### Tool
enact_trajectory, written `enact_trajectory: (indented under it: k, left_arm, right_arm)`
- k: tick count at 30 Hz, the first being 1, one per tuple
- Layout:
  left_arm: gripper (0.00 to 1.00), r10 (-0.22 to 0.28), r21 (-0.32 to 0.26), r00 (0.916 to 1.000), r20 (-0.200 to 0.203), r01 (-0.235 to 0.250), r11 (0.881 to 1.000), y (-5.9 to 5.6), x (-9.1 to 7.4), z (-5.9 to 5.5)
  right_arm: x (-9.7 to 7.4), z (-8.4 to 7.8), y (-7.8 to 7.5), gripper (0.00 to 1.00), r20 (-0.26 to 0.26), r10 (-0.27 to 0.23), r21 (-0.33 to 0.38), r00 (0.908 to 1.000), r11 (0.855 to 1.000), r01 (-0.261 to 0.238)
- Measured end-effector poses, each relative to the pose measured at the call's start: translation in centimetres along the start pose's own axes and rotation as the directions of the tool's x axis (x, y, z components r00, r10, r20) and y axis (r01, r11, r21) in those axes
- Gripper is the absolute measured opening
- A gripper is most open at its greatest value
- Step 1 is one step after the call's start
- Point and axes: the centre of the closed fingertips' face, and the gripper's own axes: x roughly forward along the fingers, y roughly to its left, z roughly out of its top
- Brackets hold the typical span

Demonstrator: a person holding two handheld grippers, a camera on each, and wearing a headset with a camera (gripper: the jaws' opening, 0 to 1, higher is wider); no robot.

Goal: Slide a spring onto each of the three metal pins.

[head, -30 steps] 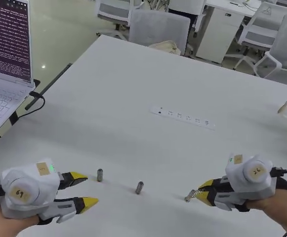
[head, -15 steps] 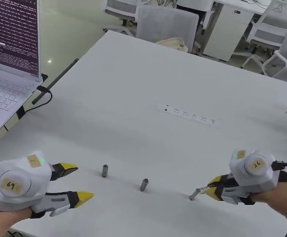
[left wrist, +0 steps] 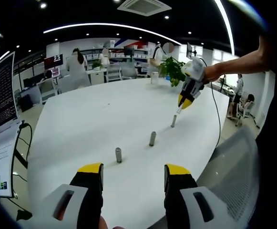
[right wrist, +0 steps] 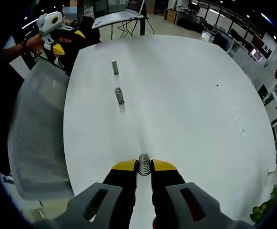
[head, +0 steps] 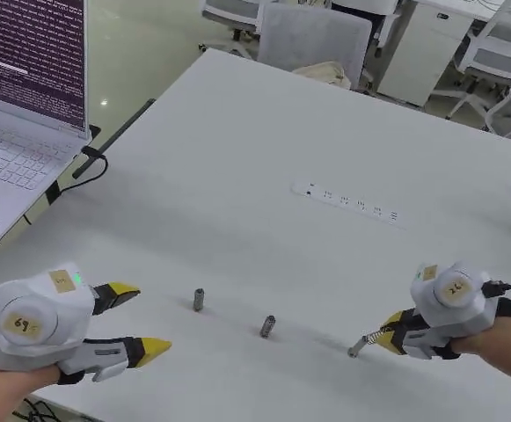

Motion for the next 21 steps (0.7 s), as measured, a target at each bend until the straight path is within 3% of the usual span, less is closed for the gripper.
enact_trajectory:
  k: [21]
  left_arm:
    - [0.46, 0.022, -0.027, 0.9996, -0.017, -0.022, 0.999, 0.3, -0.5, -0.7]
  right_arm:
    - [2.0, -0.5, -0.5, 0.09, -0.063, 0.035, -0.052, 0.9974, 0.998, -0.038]
